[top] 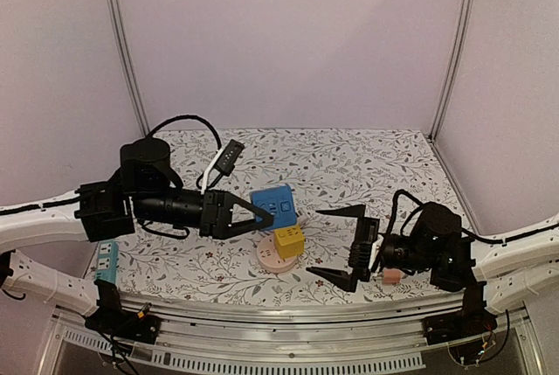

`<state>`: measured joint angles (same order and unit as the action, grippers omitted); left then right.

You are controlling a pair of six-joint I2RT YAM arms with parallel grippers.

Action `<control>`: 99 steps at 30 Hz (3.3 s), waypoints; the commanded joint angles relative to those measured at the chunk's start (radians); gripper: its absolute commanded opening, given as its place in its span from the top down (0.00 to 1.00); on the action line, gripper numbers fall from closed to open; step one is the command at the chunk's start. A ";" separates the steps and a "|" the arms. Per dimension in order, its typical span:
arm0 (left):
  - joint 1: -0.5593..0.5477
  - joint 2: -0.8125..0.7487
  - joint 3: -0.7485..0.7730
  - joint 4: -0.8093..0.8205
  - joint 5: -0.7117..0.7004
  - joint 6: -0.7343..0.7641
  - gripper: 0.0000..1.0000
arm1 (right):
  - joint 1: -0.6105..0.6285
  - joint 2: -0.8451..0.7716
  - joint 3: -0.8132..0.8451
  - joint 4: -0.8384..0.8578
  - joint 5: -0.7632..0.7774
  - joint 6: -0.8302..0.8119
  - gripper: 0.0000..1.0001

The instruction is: Insert the plug

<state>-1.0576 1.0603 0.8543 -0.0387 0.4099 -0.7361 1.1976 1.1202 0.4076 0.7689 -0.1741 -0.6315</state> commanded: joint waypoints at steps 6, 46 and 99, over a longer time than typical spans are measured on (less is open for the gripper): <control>0.026 0.138 -0.074 0.301 0.225 -0.237 1.00 | -0.012 0.068 0.075 0.032 -0.087 -0.160 0.01; 0.028 0.177 -0.078 0.343 0.292 -0.228 1.00 | -0.047 0.163 0.201 -0.100 -0.273 -0.005 0.55; 0.057 0.057 -0.078 0.136 0.219 -0.089 0.00 | -0.060 0.202 0.281 -0.186 -0.226 0.137 0.86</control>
<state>-1.0252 1.1534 0.7536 0.2138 0.6903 -0.9123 1.1370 1.3552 0.6834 0.6250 -0.4473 -0.5636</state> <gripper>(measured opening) 0.994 0.643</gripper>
